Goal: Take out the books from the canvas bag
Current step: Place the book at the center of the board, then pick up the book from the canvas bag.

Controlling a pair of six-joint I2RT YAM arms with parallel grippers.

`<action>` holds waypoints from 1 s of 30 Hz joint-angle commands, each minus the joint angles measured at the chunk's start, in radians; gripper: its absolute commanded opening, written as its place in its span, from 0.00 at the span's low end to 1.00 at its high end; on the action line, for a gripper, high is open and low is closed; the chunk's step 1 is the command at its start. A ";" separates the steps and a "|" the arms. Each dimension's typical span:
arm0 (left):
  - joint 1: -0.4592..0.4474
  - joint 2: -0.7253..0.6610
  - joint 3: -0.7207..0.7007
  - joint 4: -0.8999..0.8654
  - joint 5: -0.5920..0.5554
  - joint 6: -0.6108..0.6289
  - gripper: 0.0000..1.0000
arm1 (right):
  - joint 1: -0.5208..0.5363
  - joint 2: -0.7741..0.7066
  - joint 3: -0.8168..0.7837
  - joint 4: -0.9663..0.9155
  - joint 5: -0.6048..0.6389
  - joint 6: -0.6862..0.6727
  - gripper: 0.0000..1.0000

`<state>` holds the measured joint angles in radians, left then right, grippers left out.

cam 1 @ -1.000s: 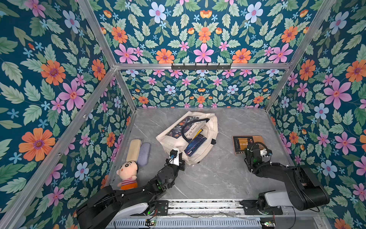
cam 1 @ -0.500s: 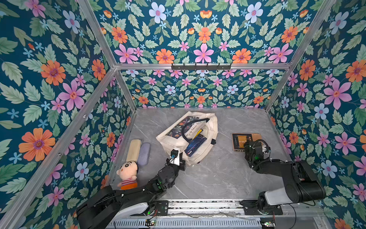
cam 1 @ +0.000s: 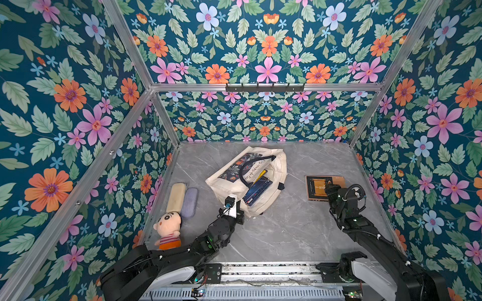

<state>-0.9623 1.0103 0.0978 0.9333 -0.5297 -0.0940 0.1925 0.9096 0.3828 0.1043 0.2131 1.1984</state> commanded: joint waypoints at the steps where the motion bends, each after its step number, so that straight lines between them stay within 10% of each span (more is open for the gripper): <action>1: 0.000 0.001 0.005 0.002 -0.012 0.016 0.00 | 0.106 -0.026 0.039 -0.079 0.002 -0.071 0.81; 13: -0.001 0.021 0.007 0.003 -0.010 0.025 0.00 | 0.550 0.255 0.197 0.115 0.096 -0.126 0.70; 30: -0.001 0.021 0.010 -0.002 -0.003 0.027 0.00 | 0.624 0.793 0.449 0.427 -0.051 -0.092 0.59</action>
<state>-0.9630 1.0340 0.1036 0.9337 -0.5327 -0.0723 0.8143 1.6581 0.8108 0.4618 0.1833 1.0782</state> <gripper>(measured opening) 0.049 0.590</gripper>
